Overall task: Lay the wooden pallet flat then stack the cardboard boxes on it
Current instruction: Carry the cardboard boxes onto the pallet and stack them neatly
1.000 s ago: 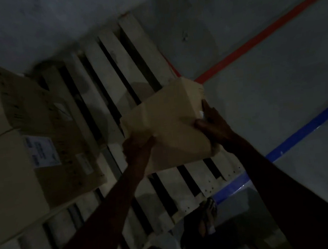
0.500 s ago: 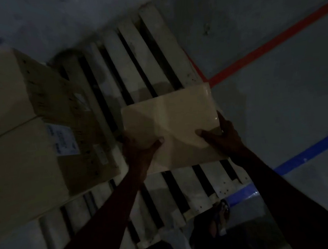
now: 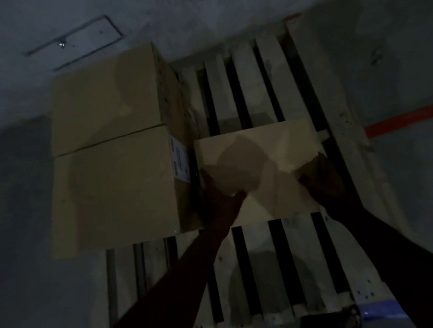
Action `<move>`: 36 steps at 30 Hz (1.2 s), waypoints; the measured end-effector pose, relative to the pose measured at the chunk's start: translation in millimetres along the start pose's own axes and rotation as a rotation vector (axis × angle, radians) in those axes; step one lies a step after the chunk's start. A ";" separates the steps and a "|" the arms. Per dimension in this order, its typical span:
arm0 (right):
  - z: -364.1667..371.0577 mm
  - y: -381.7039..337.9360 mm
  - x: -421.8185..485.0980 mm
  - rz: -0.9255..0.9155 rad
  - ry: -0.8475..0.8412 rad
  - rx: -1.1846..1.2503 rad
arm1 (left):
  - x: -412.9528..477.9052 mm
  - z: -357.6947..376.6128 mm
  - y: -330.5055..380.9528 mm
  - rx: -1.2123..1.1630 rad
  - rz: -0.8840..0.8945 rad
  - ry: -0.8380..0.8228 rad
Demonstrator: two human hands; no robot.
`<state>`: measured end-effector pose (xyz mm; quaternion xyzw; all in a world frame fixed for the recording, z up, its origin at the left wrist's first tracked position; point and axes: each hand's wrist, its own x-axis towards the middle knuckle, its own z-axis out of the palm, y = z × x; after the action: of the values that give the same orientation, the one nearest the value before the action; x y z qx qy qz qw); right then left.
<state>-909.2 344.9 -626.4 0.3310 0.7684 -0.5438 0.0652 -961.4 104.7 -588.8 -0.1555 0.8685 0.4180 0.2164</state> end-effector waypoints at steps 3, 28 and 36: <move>2.5 9.2 0.4 0.047 0.003 -0.013 | -3.3 6.7 -4.9 -0.053 -0.003 -0.056; 66.1 -83.8 178.5 -0.567 0.031 -0.708 | 172.2 5.1 93.6 0.821 0.406 -0.067; 70.8 -47.7 153.5 -0.921 0.011 -0.924 | 177.7 -7.8 70.6 1.115 0.466 -0.147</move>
<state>-1073.9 340.8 -687.6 -0.0915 0.9866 -0.1281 -0.0428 -1147.7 125.2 -627.9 0.2049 0.9504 -0.0540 0.2275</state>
